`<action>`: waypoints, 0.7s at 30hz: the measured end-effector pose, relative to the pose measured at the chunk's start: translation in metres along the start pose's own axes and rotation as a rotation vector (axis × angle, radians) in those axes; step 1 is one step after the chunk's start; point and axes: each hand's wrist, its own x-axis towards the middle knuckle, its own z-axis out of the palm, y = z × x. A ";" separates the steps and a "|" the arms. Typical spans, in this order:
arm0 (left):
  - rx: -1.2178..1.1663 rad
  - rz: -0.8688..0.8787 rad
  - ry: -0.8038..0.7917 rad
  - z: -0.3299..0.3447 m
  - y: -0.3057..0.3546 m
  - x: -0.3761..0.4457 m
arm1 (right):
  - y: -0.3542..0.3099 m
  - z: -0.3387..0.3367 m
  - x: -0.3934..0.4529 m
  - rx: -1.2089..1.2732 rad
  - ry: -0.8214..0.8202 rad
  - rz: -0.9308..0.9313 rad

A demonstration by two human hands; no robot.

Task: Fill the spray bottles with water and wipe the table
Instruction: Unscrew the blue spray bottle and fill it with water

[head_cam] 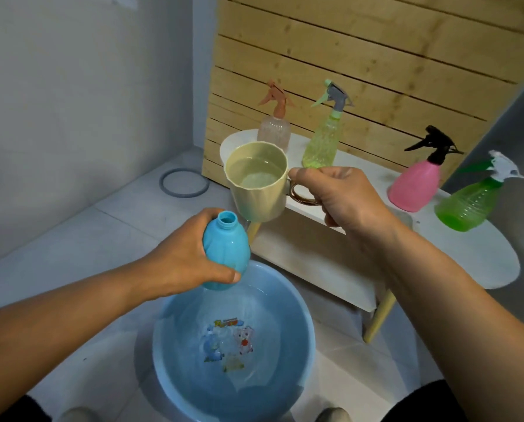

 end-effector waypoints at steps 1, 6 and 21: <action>0.007 0.004 -0.002 0.001 0.001 0.001 | 0.001 -0.002 0.000 -0.021 0.008 -0.006; 0.017 0.002 0.001 -0.001 -0.003 -0.001 | 0.001 0.001 -0.002 -0.053 0.009 -0.033; 0.041 -0.017 0.004 -0.003 0.002 -0.003 | 0.004 0.007 -0.004 -0.104 -0.020 -0.177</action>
